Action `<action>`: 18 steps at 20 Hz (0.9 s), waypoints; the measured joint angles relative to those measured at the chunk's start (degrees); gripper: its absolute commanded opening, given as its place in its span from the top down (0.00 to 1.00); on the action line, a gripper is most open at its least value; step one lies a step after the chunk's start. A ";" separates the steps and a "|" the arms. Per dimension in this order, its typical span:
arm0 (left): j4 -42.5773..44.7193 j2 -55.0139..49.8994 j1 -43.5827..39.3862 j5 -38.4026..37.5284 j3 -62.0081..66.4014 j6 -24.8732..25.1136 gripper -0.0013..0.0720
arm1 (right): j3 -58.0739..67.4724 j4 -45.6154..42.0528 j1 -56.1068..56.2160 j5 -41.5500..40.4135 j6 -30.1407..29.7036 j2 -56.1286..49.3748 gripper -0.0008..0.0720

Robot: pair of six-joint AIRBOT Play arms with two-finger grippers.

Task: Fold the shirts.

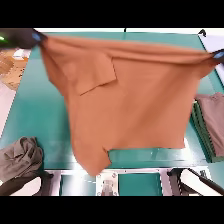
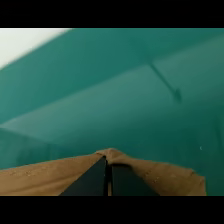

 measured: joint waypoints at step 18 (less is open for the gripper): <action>-9.01 -33.94 0.11 7.72 3.19 4.39 0.95 | 32.39 -6.54 5.90 10.05 -1.18 -47.30 0.96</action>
